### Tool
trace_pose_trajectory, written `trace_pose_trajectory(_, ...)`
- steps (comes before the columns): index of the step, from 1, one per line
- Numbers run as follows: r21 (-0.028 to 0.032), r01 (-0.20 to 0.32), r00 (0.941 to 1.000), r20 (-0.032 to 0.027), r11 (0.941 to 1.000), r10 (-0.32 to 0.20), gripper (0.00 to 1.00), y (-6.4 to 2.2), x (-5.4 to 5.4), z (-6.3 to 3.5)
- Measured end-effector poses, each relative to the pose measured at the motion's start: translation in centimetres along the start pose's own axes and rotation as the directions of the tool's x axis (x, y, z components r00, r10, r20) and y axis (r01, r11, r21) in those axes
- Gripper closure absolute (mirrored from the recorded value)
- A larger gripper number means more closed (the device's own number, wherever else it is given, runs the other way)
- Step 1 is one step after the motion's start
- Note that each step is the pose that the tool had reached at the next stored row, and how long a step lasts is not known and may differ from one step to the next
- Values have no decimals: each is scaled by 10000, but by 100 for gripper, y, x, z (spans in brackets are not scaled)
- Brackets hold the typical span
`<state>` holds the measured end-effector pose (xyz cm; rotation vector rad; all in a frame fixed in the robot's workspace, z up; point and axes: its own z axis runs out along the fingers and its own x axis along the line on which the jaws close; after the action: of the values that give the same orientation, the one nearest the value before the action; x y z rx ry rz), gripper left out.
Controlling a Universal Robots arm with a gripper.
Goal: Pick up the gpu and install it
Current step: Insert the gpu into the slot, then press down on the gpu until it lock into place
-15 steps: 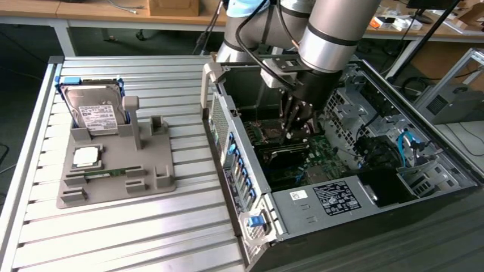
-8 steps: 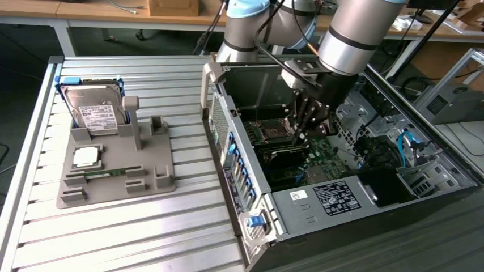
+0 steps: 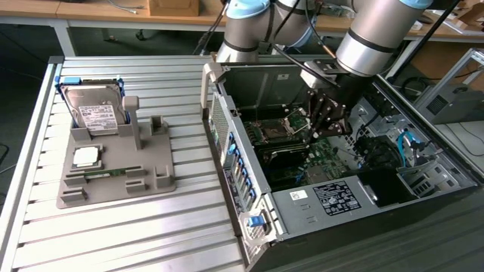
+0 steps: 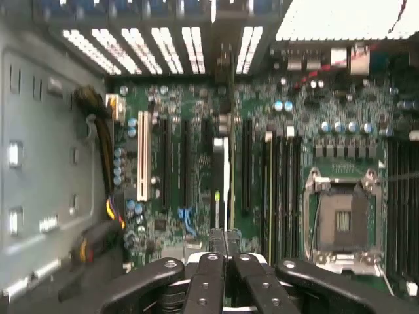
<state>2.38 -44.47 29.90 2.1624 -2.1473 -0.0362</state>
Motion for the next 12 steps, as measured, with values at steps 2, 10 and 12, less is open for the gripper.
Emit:
trace_pose_trajectory(2, -47, 5, 10000, 0, 10000, -5, 89, -73, 0, -6)
trace_pose_trajectory(10, -49, 5, 10000, 0, 10000, -5, 89, -61, 1, -4)
trace_pose_trajectory(12, -49, 6, 10000, 0, 10000, -6, 89, -10, -2, 0)
